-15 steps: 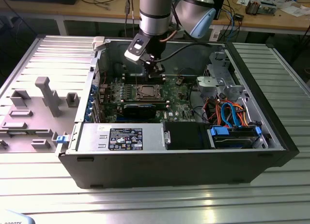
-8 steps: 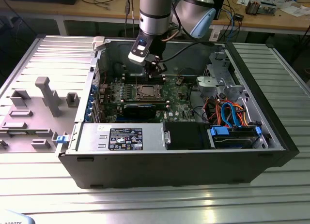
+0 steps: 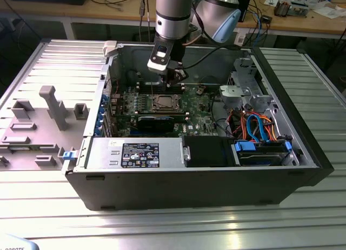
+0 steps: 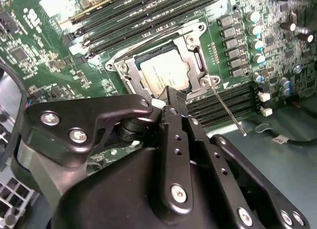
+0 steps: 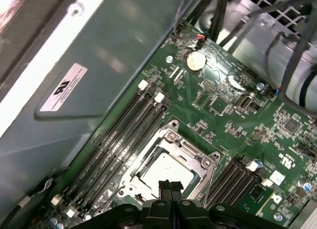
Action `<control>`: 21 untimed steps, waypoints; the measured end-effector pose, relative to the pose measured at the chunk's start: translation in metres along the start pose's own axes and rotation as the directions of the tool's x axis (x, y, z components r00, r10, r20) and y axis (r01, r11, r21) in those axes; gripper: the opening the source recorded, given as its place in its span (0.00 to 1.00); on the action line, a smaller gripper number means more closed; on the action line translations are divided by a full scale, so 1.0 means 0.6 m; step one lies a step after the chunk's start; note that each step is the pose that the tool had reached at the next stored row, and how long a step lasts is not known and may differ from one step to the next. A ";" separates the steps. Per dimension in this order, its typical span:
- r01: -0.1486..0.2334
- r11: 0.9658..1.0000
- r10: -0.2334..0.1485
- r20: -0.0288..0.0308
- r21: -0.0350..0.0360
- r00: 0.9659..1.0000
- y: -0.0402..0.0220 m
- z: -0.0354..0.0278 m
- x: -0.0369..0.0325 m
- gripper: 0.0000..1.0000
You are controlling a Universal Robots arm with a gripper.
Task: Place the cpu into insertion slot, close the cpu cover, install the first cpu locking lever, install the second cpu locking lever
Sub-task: 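Install the first cpu locking lever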
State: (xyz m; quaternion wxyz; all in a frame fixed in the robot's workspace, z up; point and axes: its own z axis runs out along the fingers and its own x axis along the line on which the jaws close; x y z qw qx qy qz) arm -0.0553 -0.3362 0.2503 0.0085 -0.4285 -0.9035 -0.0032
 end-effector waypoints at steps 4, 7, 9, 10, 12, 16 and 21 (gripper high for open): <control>0.109 0.994 -0.109 0.000 0.002 0.994 0.000 0.000 0.000 0.11; 0.205 0.979 -0.205 0.000 0.004 0.979 0.000 0.000 0.000 0.11; 0.252 0.968 -0.252 0.000 0.005 0.968 0.000 0.000 0.000 0.11; 0.271 0.962 -0.271 0.000 0.005 0.962 0.000 0.000 0.000 0.11; 0.320 0.947 -0.320 -0.001 0.006 0.947 0.000 0.000 0.000 0.11; 0.406 0.914 -0.406 -0.001 0.007 0.914 0.000 0.000 0.000 0.11; 0.445 0.895 -0.445 -0.001 0.008 0.896 0.000 0.000 0.000 0.11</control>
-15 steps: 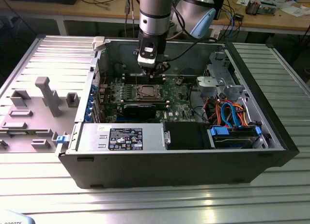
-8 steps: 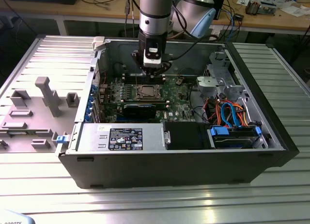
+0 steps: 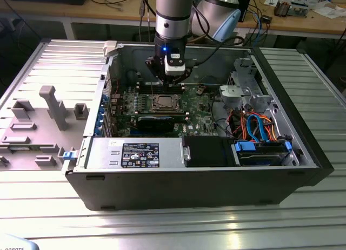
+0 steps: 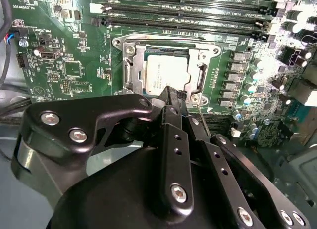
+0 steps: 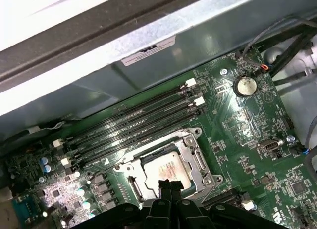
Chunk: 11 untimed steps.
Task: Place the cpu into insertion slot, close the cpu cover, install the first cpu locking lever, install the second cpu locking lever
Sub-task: 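Install the first cpu locking lever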
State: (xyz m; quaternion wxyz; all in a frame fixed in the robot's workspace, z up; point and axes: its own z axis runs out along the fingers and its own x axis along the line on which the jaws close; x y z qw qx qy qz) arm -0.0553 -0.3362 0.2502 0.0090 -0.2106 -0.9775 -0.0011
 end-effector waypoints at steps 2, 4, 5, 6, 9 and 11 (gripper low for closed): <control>0.014 1.000 -0.014 0.000 0.000 1.000 0.000 0.000 0.000 0.11; 0.046 0.999 -0.046 0.000 0.001 0.999 0.000 0.000 0.000 0.11; 0.067 0.998 -0.067 0.000 0.001 0.998 0.000 0.000 0.000 0.11; 0.099 0.995 -0.099 0.000 0.002 0.995 0.000 0.000 0.000 0.11; 0.185 0.983 -0.185 0.000 0.003 0.983 0.000 0.000 0.000 0.11; 0.236 0.972 -0.236 0.000 0.004 0.972 0.000 0.000 0.000 0.11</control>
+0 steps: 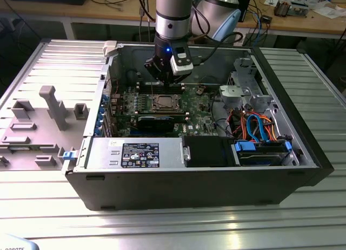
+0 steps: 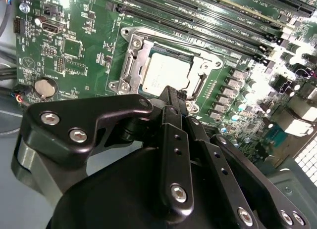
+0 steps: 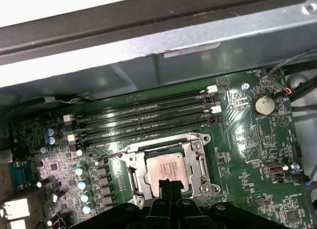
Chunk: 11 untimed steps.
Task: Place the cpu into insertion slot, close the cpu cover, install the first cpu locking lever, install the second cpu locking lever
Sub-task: 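Install the first cpu locking lever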
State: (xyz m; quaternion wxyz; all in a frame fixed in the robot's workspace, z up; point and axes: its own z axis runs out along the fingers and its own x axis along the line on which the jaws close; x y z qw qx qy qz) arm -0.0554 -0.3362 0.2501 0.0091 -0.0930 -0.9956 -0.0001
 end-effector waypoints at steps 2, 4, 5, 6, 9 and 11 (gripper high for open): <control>0.001 1.000 -0.001 0.000 0.000 1.000 0.000 0.000 0.000 0.11; 0.001 1.000 -0.001 0.000 0.000 1.000 0.000 0.000 0.000 0.11; 0.001 1.000 -0.001 0.000 0.000 1.000 0.000 0.000 0.000 0.11; 0.001 1.000 -0.001 0.000 0.000 1.000 0.000 0.000 0.000 0.11; 0.001 1.000 -0.001 0.000 0.000 1.000 0.000 0.000 0.000 0.11; 0.001 1.000 -0.001 0.000 0.000 1.000 0.000 0.000 0.000 0.11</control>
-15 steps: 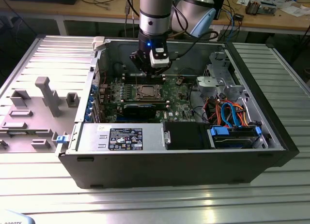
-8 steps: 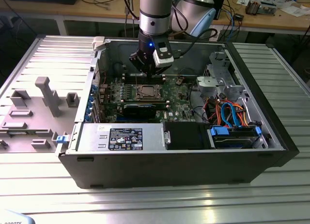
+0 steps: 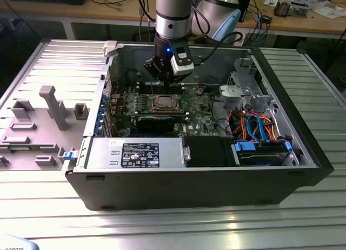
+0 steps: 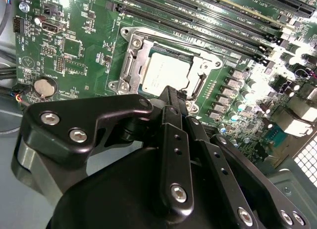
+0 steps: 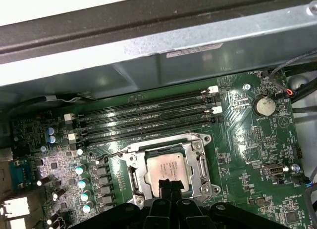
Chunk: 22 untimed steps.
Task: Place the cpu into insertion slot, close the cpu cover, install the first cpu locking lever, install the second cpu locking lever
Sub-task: 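Install the first cpu locking lever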
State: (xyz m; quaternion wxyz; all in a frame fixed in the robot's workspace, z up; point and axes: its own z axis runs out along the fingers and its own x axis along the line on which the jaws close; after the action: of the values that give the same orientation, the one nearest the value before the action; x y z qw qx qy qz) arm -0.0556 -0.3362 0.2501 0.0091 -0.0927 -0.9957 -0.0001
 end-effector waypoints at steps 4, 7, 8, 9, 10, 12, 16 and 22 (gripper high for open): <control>0.038 0.999 -0.038 0.000 0.001 0.999 0.000 0.000 0.000 0.11; 0.080 0.997 -0.080 0.001 0.001 0.997 0.000 0.000 0.000 0.11; 0.082 0.997 -0.082 0.004 0.001 0.997 0.000 0.000 0.001 0.11; 0.083 0.997 -0.083 0.016 0.000 0.996 -0.001 0.000 0.004 0.11; 0.085 0.996 -0.085 0.030 -0.002 0.996 -0.001 0.000 0.006 0.11; 0.111 0.994 -0.110 0.035 -0.003 0.993 -0.001 0.000 0.006 0.11; 0.142 0.990 -0.141 0.035 -0.003 0.989 -0.001 0.000 0.007 0.11; 0.142 0.990 -0.141 0.035 -0.003 0.989 -0.001 0.000 0.008 0.11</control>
State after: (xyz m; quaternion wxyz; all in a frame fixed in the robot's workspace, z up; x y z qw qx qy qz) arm -0.0602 -0.3361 0.2500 -0.0086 -0.0219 -0.9997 -0.0016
